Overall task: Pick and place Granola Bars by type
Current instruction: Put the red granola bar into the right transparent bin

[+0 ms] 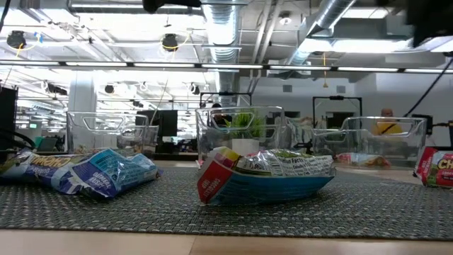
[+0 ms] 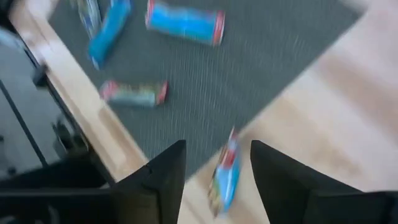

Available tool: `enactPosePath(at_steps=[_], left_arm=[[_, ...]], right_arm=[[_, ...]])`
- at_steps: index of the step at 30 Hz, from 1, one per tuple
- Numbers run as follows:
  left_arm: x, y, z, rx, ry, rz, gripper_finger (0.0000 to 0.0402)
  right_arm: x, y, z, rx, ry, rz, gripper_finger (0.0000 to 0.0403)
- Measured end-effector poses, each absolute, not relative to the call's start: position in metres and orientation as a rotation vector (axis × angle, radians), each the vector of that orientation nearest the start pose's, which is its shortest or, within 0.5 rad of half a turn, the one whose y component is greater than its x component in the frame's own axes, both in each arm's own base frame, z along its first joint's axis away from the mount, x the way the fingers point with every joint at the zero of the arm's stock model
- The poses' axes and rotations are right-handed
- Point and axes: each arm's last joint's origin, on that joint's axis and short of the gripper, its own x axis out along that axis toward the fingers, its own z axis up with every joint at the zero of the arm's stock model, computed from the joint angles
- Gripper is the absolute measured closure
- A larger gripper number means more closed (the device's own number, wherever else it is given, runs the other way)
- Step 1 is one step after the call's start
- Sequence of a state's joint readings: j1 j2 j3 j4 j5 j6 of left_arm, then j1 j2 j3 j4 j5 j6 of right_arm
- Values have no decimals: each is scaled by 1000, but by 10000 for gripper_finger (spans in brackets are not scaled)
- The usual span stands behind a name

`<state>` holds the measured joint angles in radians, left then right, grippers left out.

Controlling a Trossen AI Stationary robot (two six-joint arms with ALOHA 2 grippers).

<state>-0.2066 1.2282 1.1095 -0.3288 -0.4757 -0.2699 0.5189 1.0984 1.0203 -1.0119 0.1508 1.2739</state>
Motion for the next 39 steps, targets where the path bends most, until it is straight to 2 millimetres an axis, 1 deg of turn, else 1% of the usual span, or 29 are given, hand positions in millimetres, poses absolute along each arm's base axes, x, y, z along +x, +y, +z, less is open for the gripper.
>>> enactPosePath(at_steps=[3, 7, 11, 14, 18, 21, 24, 27, 30, 34, 37, 39], left_arm=[[262, -41, 341, -127, 394, 324, 233], [262, -41, 340, -127, 406, 325, 233], [262, -41, 340, -133, 407, 324, 233], [261, -42, 339, -138, 423, 307, 233], [260, -42, 335, -135, 464, 280, 233], [259, -43, 334, -141, 483, 265, 233], [259, -43, 333, -136, 498, 265, 233], [259, -43, 333, -143, 502, 248, 233], [259, -44, 332, -141, 508, 229, 233], [258, -44, 332, -141, 512, 226, 233], [258, -44, 331, -141, 522, 216, 233], [258, -44, 331, -138, 532, 217, 233]], right_arm=[[169, 120, 281, 797, 1144, -365, 238], [170, 150, 262, 788, 1219, -399, 239], [181, 169, 242, 784, 1273, -405, 237], [192, 175, 226, 778, 1317, -432, 237], [208, 175, 202, 744, 1382, -506, 238], [219, 170, 187, 725, 1414, -566, 237], [230, 162, 174, 676, 1438, -579, 234], [241, 154, 165, 673, 1448, -591, 233], [250, 148, 157, 661, 1471, -561, 233], [257, 142, 146, 669, 1518, -560, 235], [260, 140, 141, 684, 1548, -560, 244], [261, 141, 138, 691, 1558, -555, 262]])
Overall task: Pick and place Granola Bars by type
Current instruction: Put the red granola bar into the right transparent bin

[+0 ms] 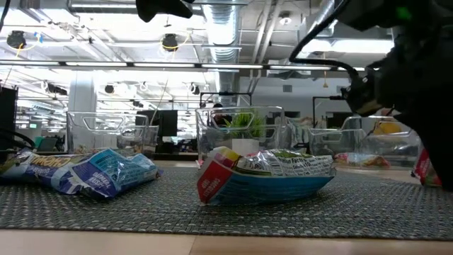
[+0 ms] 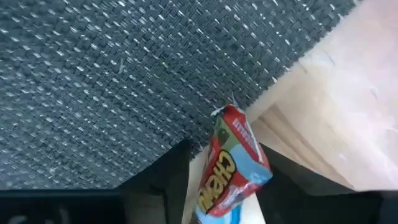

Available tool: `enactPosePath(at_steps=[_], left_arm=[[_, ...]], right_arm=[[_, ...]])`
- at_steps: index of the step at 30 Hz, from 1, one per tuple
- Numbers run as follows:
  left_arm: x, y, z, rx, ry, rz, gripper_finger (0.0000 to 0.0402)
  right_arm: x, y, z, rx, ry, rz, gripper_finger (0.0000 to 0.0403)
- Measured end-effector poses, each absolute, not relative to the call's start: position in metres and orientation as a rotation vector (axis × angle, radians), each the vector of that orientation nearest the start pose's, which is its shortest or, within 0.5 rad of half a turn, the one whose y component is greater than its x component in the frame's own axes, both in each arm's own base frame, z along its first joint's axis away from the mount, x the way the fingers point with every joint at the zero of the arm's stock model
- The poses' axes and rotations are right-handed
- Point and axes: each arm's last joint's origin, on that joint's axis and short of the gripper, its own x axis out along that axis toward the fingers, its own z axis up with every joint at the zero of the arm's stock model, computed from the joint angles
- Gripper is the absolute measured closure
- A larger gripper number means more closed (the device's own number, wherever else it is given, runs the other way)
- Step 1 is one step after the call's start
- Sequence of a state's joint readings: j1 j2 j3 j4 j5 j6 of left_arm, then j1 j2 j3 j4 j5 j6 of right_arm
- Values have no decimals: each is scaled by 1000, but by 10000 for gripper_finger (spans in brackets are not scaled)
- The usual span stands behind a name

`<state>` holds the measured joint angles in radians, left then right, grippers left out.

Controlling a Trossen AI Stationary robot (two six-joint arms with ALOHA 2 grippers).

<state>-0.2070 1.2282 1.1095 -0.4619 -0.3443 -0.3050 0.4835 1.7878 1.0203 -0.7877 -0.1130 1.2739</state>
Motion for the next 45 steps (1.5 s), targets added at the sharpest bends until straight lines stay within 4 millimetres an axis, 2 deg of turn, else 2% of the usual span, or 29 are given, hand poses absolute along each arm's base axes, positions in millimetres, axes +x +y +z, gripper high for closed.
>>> enactPosePath(at_steps=[7, 9, 12, 17, 24, 29, 36, 45], left_arm=[[258, -44, 331, -136, 533, 217, 233], [258, -44, 331, -137, 532, 217, 233], [259, -44, 332, -142, 513, 213, 233], [262, -45, 342, -130, 435, 193, 233], [268, -40, 354, -129, 305, 198, 233], [270, -29, 356, -139, 284, 241, 233], [271, -24, 355, -142, 285, 254, 233], [271, -24, 355, -143, 286, 253, 233]], right_arm=[[266, 144, 143, 743, 1516, -485, 369], [267, 145, 147, 765, 1488, -464, 388], [270, 144, 159, 805, 1415, -423, 387], [272, 131, 190, 861, 1215, -437, 356], [266, 88, 239, 874, 892, -529, 379], [253, 49, 263, 815, 776, -642, 390], [226, -6, 280, 735, 709, -893, 368], [193, -66, 297, 677, 632, -1111, 390]])
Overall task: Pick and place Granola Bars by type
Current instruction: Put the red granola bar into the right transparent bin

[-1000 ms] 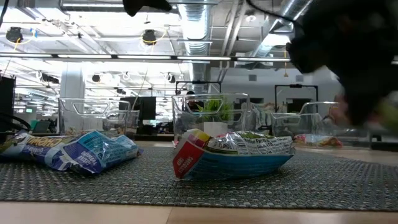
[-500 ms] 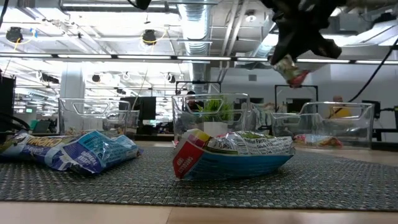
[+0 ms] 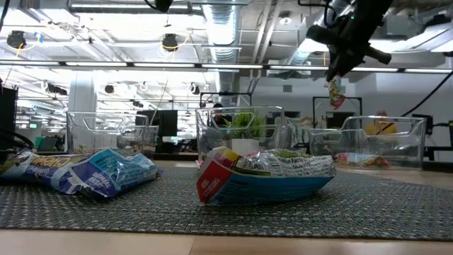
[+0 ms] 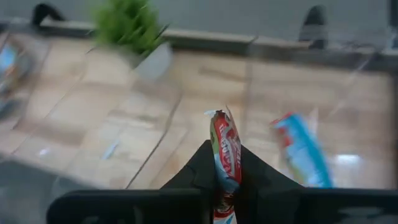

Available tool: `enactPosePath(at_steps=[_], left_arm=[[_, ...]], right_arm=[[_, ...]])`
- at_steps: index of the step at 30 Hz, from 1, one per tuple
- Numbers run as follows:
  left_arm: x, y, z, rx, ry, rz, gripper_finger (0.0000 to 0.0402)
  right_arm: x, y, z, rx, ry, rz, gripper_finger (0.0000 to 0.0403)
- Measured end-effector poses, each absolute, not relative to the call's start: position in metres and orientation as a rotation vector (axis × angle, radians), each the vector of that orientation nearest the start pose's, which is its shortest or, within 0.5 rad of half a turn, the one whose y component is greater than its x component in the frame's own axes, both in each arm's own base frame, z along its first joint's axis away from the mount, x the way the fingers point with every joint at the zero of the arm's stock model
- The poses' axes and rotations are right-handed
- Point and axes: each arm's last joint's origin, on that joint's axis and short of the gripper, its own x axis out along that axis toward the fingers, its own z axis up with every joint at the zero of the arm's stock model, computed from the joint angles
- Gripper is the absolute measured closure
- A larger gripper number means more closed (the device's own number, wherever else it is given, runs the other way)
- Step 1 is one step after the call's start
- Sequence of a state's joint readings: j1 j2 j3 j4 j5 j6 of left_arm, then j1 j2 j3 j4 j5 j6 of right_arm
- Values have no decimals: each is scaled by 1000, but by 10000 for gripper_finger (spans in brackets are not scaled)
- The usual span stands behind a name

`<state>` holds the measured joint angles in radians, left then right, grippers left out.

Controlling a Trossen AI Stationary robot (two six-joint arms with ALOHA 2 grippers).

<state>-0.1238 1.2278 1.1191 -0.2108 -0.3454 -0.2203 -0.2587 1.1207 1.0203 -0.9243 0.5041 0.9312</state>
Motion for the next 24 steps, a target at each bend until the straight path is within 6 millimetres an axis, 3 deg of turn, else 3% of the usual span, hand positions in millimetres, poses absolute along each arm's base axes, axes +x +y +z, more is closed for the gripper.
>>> enactPosePath(at_steps=[8, 15, 24], left_arm=[[271, -24, 355, -143, 286, 253, 233], [270, -24, 355, -145, 289, 254, 233], [270, -24, 354, -148, 294, 255, 233]], right_arm=[[168, -95, 297, 662, 696, -1256, 370], [165, -105, 292, 632, 768, -1279, 362], [164, -108, 292, 621, 802, -1229, 289]])
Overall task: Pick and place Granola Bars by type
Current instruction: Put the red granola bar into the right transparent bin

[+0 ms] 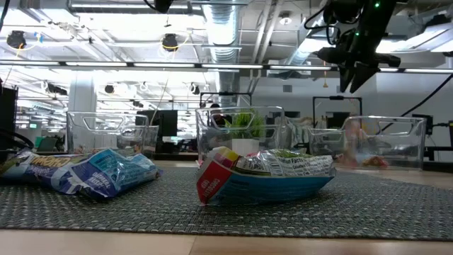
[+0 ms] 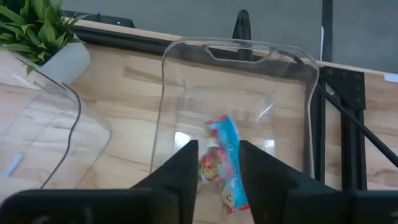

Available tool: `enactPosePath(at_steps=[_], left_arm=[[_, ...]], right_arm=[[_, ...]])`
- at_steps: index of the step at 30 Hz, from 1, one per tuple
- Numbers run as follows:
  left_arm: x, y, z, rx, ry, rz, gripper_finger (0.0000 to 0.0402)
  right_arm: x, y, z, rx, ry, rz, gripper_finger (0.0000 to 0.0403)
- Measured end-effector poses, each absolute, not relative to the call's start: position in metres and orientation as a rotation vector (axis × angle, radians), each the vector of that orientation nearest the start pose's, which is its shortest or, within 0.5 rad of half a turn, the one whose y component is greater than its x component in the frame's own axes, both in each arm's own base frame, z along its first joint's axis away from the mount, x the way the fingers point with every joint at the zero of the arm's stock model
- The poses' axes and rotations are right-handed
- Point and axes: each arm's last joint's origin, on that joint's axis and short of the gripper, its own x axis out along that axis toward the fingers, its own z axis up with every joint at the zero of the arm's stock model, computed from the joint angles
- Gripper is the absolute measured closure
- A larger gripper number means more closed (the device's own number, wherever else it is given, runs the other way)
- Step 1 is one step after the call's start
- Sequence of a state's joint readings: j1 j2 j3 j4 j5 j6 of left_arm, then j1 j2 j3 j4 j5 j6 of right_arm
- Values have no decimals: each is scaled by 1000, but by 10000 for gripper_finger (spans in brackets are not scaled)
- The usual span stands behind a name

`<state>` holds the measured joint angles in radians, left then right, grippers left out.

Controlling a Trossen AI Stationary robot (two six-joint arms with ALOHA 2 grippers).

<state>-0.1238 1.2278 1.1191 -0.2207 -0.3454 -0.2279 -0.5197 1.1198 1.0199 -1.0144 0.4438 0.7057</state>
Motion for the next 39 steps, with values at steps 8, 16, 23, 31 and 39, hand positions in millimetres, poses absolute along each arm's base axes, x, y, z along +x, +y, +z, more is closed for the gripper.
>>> enactPosePath(at_steps=[8, 16, 23, 31, 39], left_arm=[[270, -24, 353, -145, 311, 255, 233], [266, -27, 343, -132, 430, 199, 233], [264, -30, 341, -146, 449, 196, 233], [264, -30, 340, -193, 451, 209, 233], [263, -31, 338, -252, 481, 197, 233]], right_arm=[[192, -89, 300, 629, 742, -862, 246], [232, -16, 320, 466, 747, -453, 254], [256, 60, 321, 296, 866, -87, 264], [280, 117, 302, 194, 977, 123, 263], [320, 156, 275, -4, 1047, 255, 242]])
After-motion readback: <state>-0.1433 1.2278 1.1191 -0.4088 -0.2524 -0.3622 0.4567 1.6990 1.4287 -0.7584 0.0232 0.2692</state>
